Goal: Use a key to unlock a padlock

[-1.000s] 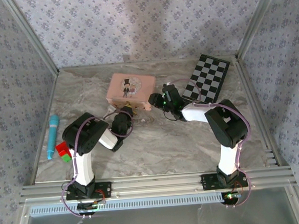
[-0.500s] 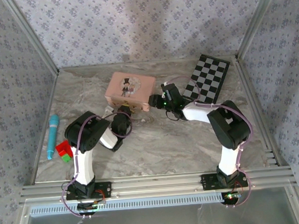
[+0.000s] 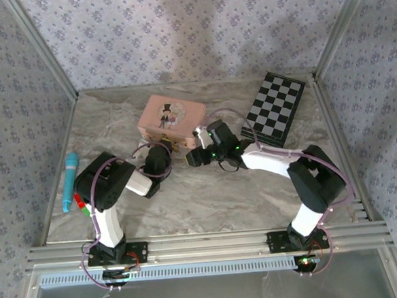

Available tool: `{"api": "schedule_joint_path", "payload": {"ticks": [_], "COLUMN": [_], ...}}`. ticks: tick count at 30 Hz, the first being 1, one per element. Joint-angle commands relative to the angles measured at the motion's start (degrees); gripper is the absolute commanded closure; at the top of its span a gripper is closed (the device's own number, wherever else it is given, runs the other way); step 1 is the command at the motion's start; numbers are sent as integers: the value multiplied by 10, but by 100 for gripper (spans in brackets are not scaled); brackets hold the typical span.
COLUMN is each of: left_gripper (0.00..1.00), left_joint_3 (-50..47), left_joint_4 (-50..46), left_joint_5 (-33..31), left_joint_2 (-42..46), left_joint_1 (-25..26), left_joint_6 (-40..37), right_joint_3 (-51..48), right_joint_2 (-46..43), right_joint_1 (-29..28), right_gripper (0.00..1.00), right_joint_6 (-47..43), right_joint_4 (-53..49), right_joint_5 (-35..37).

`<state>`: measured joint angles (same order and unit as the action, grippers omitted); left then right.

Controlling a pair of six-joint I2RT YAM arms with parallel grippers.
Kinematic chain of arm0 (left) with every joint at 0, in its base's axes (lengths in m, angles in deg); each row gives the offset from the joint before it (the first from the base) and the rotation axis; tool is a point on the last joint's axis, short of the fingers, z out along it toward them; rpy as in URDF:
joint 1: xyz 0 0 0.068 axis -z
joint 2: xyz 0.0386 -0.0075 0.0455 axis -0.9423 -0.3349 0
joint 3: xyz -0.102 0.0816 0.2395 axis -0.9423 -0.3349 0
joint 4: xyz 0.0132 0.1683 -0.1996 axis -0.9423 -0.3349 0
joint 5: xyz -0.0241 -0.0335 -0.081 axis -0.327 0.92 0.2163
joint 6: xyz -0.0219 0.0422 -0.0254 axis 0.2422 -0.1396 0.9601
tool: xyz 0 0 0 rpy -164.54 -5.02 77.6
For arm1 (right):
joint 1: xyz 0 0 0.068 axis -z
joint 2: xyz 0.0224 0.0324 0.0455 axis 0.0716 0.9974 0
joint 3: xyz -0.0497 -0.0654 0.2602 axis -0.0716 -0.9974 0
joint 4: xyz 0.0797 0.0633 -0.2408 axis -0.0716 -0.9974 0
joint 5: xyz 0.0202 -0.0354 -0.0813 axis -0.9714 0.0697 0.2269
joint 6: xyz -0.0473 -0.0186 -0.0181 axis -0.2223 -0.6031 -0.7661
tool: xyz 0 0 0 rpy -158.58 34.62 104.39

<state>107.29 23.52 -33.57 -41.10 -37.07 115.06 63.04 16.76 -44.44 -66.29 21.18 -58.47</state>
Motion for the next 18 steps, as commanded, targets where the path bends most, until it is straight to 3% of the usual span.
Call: {"api": "schedule_joint_path", "payload": {"ticks": [1, 8, 18], "left_gripper": [100, 100, 100], "left_joint_3": [5, -8, -12], "left_joint_4": [-18, -19, 17], "left_joint_5": [15, 1, -103], "left_joint_2": [21, 24, 5], "left_joint_1": [-2, -4, -1], "left_joint_6": [7, 6, 23], "right_joint_3": [4, 8, 16], "right_joint_2": [47, 119, 108], "right_joint_1": [1, 2, 11], "right_gripper": [48, 55, 53], "right_joint_6": [2, 22, 64], "right_joint_4": [63, 181, 169], "right_joint_5": [-47, -14, 46]}}
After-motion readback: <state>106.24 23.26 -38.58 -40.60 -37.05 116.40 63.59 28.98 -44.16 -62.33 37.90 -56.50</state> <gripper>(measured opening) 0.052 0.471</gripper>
